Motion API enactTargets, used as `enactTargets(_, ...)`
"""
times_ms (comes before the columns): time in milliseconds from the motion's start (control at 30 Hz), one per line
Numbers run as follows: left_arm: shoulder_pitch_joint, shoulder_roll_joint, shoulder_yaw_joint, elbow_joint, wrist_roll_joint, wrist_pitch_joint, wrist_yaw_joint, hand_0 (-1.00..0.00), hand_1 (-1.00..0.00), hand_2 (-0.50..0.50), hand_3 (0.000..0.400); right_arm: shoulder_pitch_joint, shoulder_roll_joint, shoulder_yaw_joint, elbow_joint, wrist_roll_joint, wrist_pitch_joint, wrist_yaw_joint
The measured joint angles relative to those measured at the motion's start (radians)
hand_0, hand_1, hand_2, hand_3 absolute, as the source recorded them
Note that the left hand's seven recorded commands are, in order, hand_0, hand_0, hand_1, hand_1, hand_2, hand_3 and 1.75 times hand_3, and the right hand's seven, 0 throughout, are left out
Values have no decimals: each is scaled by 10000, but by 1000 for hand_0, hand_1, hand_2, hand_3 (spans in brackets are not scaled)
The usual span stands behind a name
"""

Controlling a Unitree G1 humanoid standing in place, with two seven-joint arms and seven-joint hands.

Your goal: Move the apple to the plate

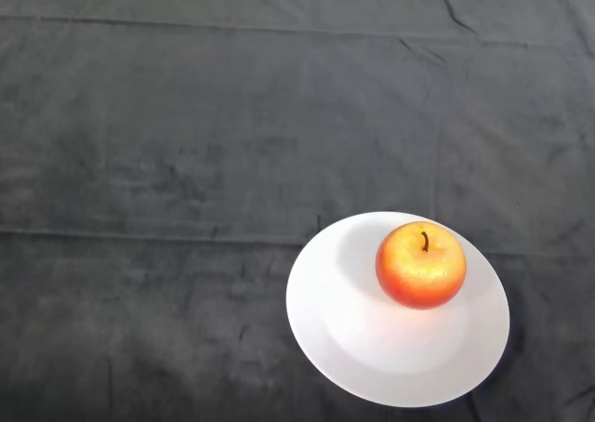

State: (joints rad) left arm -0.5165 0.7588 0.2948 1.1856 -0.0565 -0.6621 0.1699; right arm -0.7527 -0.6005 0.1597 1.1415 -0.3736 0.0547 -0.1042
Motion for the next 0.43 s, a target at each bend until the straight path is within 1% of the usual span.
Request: enactTargets(433,0,0,0,0,60,-1,52,0,0,0,0,0,0,0,1,0,0,0)
